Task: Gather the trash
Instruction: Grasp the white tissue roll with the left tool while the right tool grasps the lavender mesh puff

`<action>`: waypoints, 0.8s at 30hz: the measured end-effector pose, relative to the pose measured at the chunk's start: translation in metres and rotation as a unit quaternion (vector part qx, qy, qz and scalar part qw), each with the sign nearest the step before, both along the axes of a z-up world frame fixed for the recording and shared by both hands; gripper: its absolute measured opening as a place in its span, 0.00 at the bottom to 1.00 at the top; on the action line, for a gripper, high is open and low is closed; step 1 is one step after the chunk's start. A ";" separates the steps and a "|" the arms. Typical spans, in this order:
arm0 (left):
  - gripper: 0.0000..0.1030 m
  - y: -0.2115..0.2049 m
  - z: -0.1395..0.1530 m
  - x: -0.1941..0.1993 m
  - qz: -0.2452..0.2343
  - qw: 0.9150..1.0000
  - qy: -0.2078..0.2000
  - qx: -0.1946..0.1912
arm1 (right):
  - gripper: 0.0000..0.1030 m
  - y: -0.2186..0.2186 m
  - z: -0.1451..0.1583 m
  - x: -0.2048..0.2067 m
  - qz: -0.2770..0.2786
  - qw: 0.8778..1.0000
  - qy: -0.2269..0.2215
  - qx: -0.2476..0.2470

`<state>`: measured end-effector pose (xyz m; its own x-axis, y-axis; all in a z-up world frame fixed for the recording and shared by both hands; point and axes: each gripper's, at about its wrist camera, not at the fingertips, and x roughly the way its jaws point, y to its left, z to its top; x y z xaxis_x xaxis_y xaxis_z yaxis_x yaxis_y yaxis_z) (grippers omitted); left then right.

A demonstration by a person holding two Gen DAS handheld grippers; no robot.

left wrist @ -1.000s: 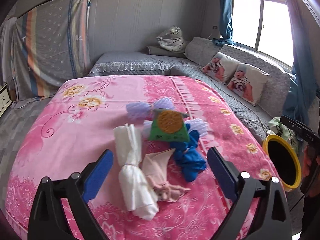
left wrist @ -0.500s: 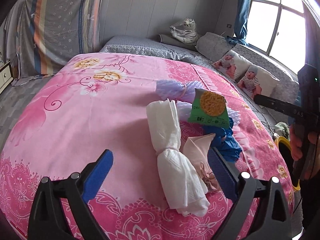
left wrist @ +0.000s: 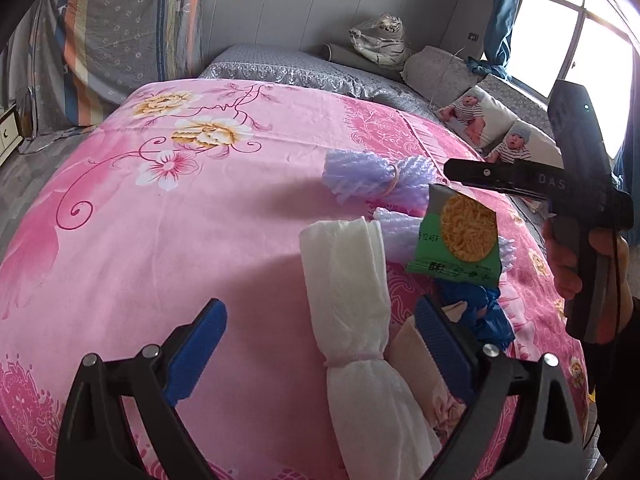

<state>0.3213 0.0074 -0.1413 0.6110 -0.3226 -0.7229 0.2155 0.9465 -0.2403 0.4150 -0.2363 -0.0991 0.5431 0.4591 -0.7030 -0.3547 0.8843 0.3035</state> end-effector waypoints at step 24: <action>0.21 0.002 0.009 0.002 -0.009 1.000 0.008 -0.022 | 0.15 0.012 -0.010 0.023 0.002 1.000 0.020 0.020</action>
<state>0.3230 0.0089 -0.1324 0.5935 -0.3650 -0.7173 0.2289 0.9310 -0.2844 0.4377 -0.2243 -0.1087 0.5136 0.4893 -0.7048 -0.3453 0.8699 0.3523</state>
